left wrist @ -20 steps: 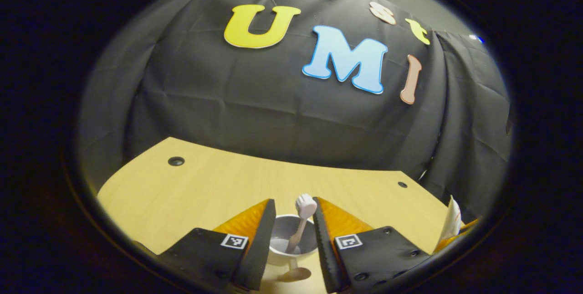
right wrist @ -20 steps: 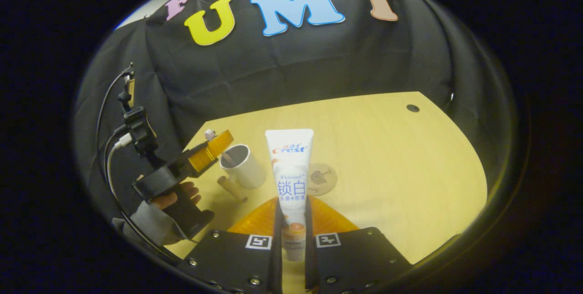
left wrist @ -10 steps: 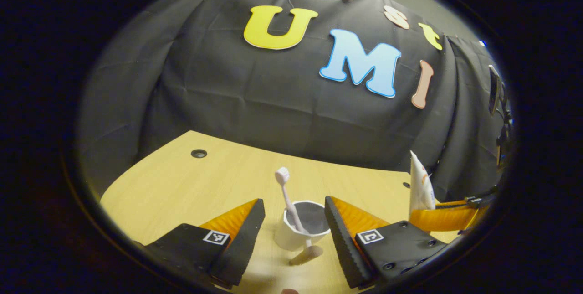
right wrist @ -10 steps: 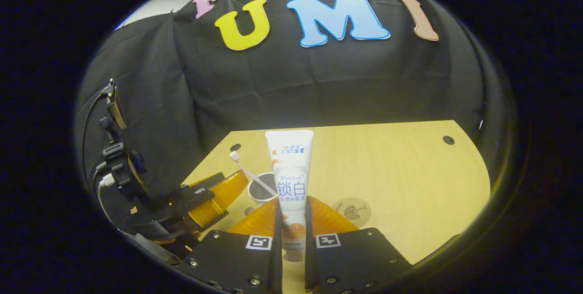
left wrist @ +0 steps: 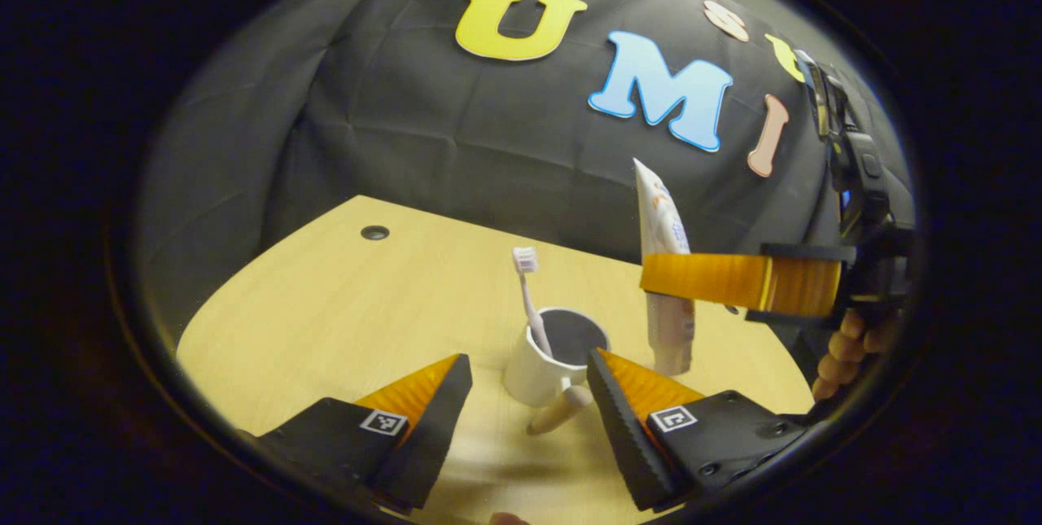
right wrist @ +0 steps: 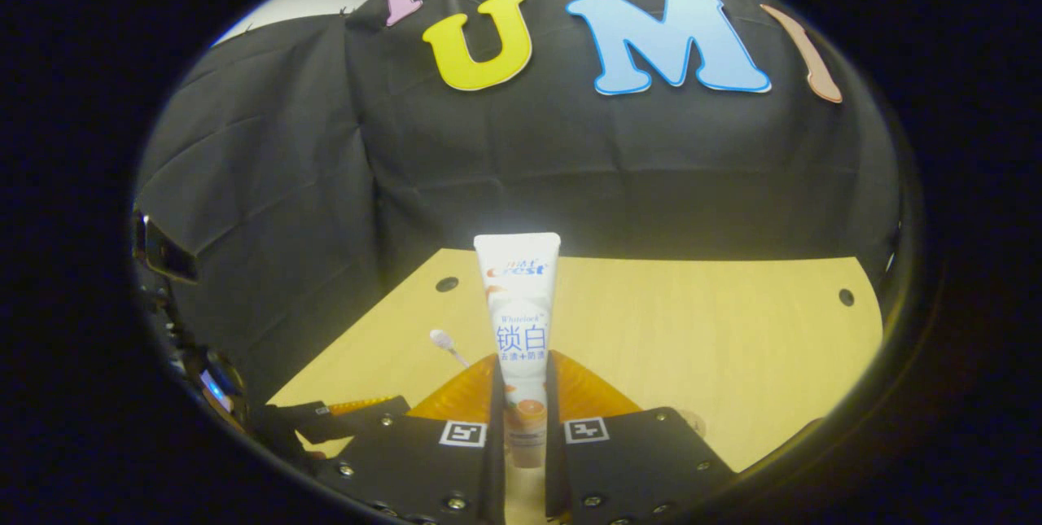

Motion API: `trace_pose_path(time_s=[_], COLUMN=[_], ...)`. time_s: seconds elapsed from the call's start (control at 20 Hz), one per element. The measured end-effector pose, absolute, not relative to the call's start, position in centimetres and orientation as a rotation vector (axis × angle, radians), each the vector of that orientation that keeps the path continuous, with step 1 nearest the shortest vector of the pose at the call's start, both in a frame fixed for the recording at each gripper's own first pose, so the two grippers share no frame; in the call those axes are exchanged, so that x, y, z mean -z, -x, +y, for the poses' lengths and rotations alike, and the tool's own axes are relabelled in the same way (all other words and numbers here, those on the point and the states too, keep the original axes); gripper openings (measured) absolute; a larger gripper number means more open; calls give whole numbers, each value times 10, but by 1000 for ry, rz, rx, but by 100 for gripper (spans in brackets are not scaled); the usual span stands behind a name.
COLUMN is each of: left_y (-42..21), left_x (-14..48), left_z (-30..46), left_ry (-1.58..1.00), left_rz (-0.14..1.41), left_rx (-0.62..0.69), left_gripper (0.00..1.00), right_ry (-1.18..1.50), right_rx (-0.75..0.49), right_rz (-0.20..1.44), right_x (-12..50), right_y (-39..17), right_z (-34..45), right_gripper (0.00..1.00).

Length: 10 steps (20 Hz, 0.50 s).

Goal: Put the toothbrush and toothpaste on the desktop into the cup, then pick up the cup and place it on the coaster on the desktop.

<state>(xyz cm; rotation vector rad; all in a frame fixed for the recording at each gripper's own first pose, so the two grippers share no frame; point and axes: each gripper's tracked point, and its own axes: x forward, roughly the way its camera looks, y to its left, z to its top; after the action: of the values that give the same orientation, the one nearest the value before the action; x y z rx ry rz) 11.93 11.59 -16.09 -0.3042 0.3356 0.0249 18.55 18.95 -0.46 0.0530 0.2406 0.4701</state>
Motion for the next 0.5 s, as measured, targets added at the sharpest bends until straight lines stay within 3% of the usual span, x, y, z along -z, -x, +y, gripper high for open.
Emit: trace_pose_path(time_s=[0.05, 0.5], left_y=[-117, -77], left_x=[162, 186], left_z=[116, 112], left_ry=[315, 369], left_rz=[340, 410], left_rx=[-27, -46], left_gripper=[100, 100], right_ry=[-55, -49], right_rx=[-472, -473], right_rz=[236, 235], right_x=[1, 14], right_y=[-191, -229], right_z=[194, 218], right_gripper=[20, 20])
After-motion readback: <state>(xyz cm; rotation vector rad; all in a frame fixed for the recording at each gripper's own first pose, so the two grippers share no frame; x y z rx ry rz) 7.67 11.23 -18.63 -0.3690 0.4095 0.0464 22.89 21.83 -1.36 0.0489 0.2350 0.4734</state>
